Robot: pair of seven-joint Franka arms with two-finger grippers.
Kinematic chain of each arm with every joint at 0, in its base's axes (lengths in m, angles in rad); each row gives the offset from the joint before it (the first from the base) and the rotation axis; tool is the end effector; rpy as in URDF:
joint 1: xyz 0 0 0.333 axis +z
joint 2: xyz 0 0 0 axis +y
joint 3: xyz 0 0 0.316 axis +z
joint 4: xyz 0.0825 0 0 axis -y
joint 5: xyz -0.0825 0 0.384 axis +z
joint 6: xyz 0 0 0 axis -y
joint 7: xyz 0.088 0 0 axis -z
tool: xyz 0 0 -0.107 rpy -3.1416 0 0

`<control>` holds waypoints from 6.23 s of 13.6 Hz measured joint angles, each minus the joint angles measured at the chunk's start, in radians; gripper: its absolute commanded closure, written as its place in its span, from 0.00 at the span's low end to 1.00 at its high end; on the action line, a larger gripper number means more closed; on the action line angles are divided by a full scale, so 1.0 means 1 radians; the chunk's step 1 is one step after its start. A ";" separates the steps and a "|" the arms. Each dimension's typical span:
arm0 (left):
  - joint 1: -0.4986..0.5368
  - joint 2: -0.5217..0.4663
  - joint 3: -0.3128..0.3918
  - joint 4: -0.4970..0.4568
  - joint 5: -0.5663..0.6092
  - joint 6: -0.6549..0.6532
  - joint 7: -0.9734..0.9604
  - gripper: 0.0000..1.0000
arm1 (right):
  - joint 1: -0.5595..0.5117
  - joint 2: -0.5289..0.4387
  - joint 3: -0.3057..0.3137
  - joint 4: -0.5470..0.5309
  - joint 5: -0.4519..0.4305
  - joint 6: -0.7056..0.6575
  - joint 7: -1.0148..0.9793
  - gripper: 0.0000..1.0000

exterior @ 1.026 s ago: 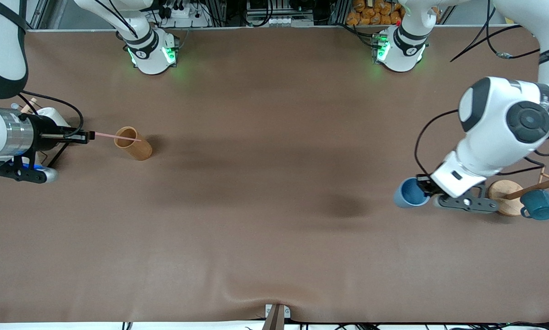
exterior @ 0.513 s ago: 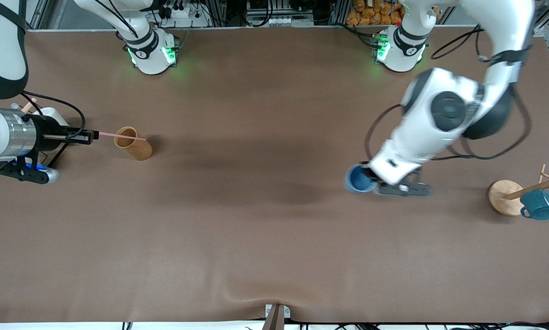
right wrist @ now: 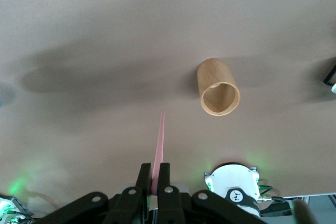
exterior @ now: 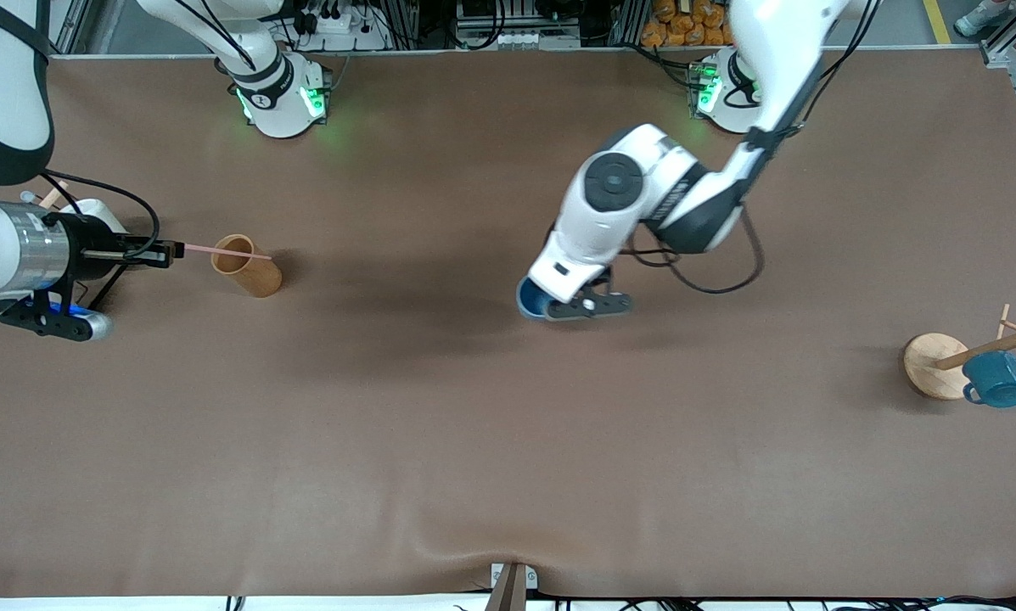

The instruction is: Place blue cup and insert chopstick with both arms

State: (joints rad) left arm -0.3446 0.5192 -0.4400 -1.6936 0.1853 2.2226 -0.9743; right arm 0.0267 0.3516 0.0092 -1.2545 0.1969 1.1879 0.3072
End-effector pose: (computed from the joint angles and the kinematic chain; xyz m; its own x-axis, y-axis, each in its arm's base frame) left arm 0.5050 -0.4489 0.3242 0.9903 0.1383 -0.0119 0.1388 -0.9864 0.0877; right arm 0.6087 0.0467 0.5393 0.8766 -0.1946 -0.4401 -0.2490 -0.9661 -0.0688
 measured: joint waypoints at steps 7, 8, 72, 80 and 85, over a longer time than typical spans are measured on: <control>-0.078 0.097 0.001 0.002 0.123 0.074 -0.192 0.97 | 0.007 0.000 0.007 -0.030 0.118 0.001 0.144 1.00; -0.083 0.101 0.001 0.002 0.123 0.084 -0.197 0.28 | 0.014 0.000 0.009 -0.033 0.129 0.005 0.174 1.00; 0.358 -0.644 0.393 -0.001 -0.238 -0.655 0.842 0.00 | -0.057 -0.373 0.001 -0.368 -0.137 0.414 -0.233 0.00; 0.358 -0.643 0.393 -0.001 -0.238 -0.648 0.843 0.00 | -0.057 -0.351 -0.001 -0.293 -0.137 0.399 -0.233 0.00; 0.358 -0.639 0.393 0.010 -0.238 -0.648 0.846 0.00 | -0.057 -0.345 -0.001 -0.280 -0.137 0.399 -0.233 0.00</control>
State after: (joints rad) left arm 0.0134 -0.1203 -0.0471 -1.6839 -0.0531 1.5747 -0.1285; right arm -0.0302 0.0066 0.0084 -1.5345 0.0602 1.5865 0.0739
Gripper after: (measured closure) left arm 0.000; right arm 0.000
